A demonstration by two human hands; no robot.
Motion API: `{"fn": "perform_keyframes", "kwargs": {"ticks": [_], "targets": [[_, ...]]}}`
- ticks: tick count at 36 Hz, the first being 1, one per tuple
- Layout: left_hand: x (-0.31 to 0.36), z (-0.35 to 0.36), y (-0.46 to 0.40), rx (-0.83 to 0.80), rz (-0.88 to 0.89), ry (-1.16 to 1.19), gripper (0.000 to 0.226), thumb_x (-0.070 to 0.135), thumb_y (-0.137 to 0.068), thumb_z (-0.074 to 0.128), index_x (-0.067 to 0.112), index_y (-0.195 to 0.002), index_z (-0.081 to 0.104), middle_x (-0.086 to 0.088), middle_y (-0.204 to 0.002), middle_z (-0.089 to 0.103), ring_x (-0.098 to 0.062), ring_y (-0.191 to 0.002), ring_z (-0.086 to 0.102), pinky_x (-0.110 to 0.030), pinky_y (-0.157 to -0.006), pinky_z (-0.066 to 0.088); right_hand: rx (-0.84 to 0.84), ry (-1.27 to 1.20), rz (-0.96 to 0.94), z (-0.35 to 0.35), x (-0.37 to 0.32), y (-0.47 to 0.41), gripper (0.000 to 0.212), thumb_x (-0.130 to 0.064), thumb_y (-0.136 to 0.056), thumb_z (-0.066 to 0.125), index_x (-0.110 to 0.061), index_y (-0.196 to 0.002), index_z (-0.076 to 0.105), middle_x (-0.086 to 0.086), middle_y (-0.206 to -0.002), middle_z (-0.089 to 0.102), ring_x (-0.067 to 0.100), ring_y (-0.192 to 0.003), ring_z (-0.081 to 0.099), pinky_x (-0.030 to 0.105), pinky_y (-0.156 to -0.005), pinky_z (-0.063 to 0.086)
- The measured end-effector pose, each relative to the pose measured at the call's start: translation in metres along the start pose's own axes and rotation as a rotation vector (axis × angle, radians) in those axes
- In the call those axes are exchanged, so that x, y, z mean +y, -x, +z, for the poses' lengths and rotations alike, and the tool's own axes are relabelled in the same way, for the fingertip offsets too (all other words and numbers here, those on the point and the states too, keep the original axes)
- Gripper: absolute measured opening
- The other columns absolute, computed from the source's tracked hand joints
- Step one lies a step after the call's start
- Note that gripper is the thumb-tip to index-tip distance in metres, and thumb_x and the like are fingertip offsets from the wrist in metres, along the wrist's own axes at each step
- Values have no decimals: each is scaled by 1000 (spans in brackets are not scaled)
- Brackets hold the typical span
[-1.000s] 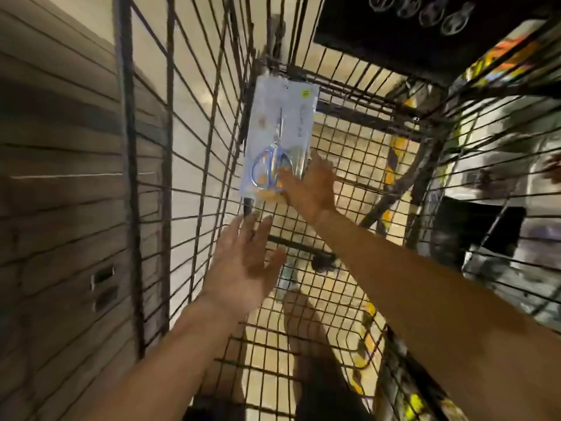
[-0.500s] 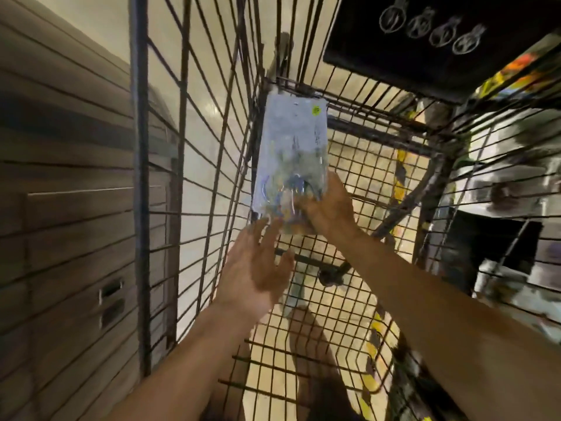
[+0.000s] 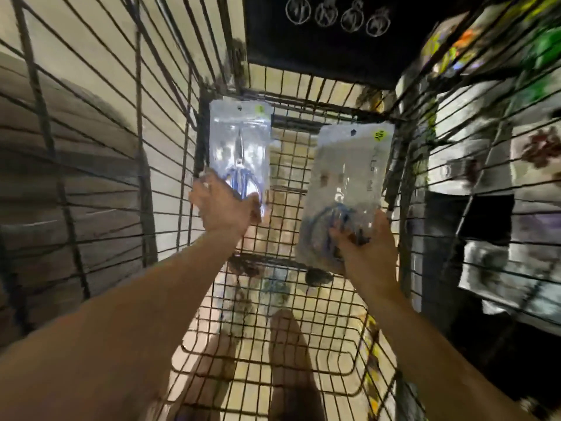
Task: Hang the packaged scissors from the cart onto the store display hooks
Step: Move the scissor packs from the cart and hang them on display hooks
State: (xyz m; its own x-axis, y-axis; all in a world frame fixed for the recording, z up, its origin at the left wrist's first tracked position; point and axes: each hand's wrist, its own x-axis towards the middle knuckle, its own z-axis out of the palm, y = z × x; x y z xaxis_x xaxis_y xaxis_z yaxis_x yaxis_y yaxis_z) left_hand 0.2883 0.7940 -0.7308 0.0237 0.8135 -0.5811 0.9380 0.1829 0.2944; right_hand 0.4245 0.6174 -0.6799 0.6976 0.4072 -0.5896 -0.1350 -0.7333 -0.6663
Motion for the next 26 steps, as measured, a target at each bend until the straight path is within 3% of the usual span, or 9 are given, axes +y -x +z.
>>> {"fn": "perform_keyframes", "kwargs": {"ticks": [2,6,9,12,13,16,20,24,26], "targets": [[2,3,-6,25,-21,-63,102,31,-77,87,3,-153,25,-23,-153,30,-40,-142,27,-41,-114,27,-8,-35,8,5,-2,-1,44,-17,-86,78,-24,-120,51,-21,-100,58,-17,-84,58,8,-72,45],[-2,5,-8,75,-6,-49,112,26,-63,94,3,-150,27,-25,-145,35,-41,-136,31,-45,-114,32,24,-46,-24,15,-3,-1,45,-13,-86,79,-8,-123,54,-3,-106,62,11,-93,59,-2,-68,40],[-5,4,-4,118,47,-15,122,33,-49,99,7,-147,32,-22,-139,39,-39,-131,36,-44,-108,41,32,-86,4,19,-4,4,44,-15,-86,78,-14,-120,50,-17,-97,54,10,-95,56,-1,-67,40],[-5,4,-3,151,54,11,118,38,-44,100,13,-140,35,-17,-134,35,-32,-125,37,-33,-99,46,25,-102,6,20,-1,13,44,-14,-88,76,-18,-122,48,-5,-106,58,11,-94,56,-2,-65,40],[-5,4,-3,160,59,27,117,38,-44,100,15,-138,35,-15,-133,33,-31,-124,38,-35,-98,49,30,-106,3,19,0,16,43,-14,-88,76,-16,-122,49,-2,-110,60,12,-94,58,-1,-65,41],[-4,5,1,162,88,118,114,30,-48,100,13,-140,36,-15,-134,33,-33,-124,40,-43,-98,53,41,-123,5,16,3,26,47,-13,-87,78,-10,-126,52,-1,-110,62,10,-89,61,12,-67,49],[-7,0,12,109,160,314,84,23,-73,90,6,-140,42,-15,-125,60,-31,-112,61,-42,-96,52,69,-198,29,15,12,38,41,-7,-85,78,-15,-118,54,-6,-102,65,3,-88,65,13,-64,52],[-16,-6,21,-88,160,559,65,4,-84,78,18,-137,43,13,-112,65,-14,-98,66,-45,-91,59,73,-260,65,15,12,52,53,-8,-86,78,-18,-131,53,-8,-112,67,-2,-98,66,15,-72,58],[-19,-11,26,-116,203,536,66,-5,-85,74,16,-140,42,15,-113,61,-11,-100,63,-27,-90,58,79,-259,54,12,10,60,53,-9,-85,78,-19,-131,53,-11,-109,67,-10,-90,65,12,-69,56]]}}
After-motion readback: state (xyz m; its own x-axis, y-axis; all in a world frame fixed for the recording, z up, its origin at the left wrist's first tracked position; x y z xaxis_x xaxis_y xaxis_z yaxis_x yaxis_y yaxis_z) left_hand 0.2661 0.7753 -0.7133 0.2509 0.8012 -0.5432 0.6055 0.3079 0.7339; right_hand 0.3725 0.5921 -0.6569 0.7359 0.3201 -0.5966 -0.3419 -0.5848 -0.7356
